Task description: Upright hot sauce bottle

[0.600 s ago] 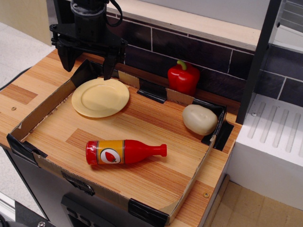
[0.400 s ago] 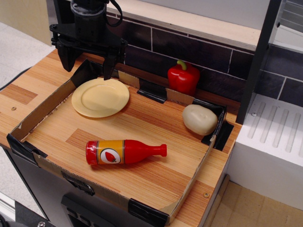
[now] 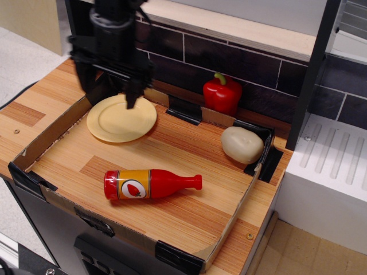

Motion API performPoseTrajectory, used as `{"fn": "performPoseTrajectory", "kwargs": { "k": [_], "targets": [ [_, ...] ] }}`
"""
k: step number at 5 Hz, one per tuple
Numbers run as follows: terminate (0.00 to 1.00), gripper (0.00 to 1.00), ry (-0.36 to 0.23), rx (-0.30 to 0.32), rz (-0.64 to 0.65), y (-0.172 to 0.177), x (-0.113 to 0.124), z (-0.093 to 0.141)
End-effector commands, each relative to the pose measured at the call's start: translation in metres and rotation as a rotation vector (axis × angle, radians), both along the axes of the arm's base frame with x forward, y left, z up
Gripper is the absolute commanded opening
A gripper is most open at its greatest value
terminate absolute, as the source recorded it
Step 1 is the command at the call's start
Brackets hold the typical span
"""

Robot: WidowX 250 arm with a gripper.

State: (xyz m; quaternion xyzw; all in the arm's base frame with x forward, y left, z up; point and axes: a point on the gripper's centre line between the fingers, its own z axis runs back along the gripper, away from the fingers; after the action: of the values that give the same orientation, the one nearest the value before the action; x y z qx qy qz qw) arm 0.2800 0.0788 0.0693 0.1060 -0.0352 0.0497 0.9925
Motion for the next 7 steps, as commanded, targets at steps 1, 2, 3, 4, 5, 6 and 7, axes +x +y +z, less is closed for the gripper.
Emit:
{"fn": "performPoseTrajectory", "kwargs": {
  "k": [1, 2, 3, 4, 5, 6, 7],
  "targets": [
    [0.00, 1.00, -0.018, -0.027, -0.491, -0.046, -0.018, 0.021],
    [0.00, 1.00, 0.010, -0.088, -0.739, -0.058, -0.033, 0.019],
    [0.00, 1.00, 0.046, -0.086, -0.953, -0.069, -0.044, 0.005],
    [0.00, 1.00, 0.058, -0.096, -0.978, -0.079, -0.045, -0.008],
    [0.00, 1.00, 0.080, -0.094, -1.027, -0.093, -0.048, -0.021],
    [0.00, 1.00, 0.100, -0.076, -1.015, -0.101, -0.049, -0.033],
    [0.00, 1.00, 0.099, -0.062, -1.014, -0.106, -0.047, -0.048]
  ]
}}
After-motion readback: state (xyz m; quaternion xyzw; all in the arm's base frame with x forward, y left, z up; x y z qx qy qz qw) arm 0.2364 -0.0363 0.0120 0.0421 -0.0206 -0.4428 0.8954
